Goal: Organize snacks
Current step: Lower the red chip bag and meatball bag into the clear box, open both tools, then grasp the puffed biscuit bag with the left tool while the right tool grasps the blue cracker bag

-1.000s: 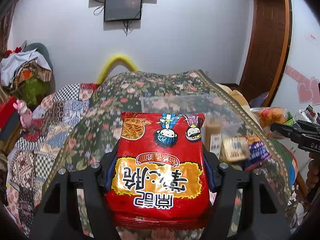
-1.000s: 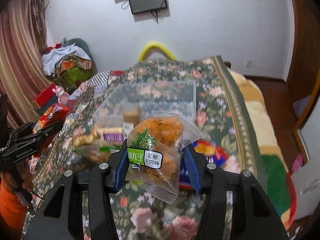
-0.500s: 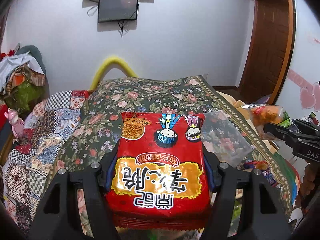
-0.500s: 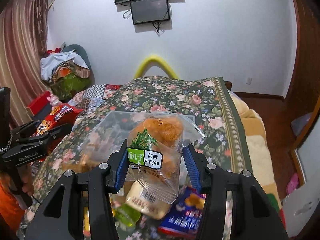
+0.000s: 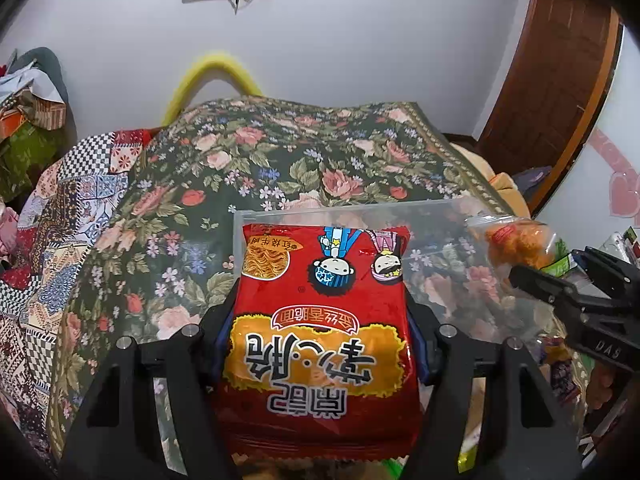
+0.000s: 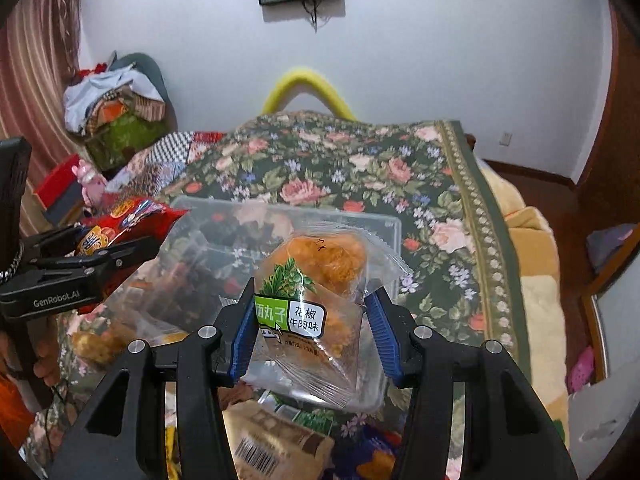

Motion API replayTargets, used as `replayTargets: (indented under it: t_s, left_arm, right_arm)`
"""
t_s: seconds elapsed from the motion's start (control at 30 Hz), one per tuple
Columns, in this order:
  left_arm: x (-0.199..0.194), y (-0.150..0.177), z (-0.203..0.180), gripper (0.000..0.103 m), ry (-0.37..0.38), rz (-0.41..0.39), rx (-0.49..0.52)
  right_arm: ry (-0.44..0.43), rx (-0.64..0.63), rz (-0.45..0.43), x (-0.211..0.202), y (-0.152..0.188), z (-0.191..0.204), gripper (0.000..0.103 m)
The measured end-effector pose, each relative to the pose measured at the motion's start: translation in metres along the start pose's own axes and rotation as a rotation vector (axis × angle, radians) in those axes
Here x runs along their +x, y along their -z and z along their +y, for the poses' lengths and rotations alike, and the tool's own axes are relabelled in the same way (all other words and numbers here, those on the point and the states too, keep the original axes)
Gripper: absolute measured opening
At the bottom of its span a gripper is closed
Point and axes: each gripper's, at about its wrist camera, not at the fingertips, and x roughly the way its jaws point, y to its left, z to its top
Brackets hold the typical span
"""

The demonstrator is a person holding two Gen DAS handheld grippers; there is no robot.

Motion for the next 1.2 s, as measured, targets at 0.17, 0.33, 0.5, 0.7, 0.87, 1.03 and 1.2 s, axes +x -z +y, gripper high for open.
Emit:
replayTargets:
  t_s: [0.17, 0.33, 0.5, 0.7, 0.87, 1.03, 1.2]
  left_arm:
    - [0.02, -0.002, -0.005, 0.067, -0.008, 0.04, 0.029]
    - [0.034, -0.002, -0.005, 0.067, -0.01, 0.076, 0.033]
    - [0.037, -0.002, -0.007, 0.07, -0.007, 0.111, 0.032]
    - [0.02, -0.004, -0.011, 0.071, -0.019, 0.081, 0.04]
    - [-0.012, -0.011, -0.011, 0.073, -0.007, 0.016, 0.037]
    - [-0.054, -0.011, -0.007, 0.079, -0.008, -0.06, 0.047]
    - [-0.091, 0.003, 0.004, 0.089, -0.009, -0.097, 0.045]
  right_arm:
    - [-0.009, -0.017, 0.059, 0.021, -0.001, 0.0, 0.048]
    - [-0.039, 0.007, 0.1, 0.033, -0.002, -0.003, 0.048]
    - [-0.037, 0.008, 0.124, 0.039, -0.004, -0.003, 0.051]
    - [-0.026, -0.001, 0.105, 0.027, -0.007, -0.002, 0.052]
    - [-0.001, -0.041, 0.046, 0.005, -0.013, 0.005, 0.054]
    - [0.003, -0.042, -0.012, -0.027, -0.014, 0.004, 0.056]
    - [0.012, -0.024, -0.055, -0.054, -0.008, 0.0, 0.061]
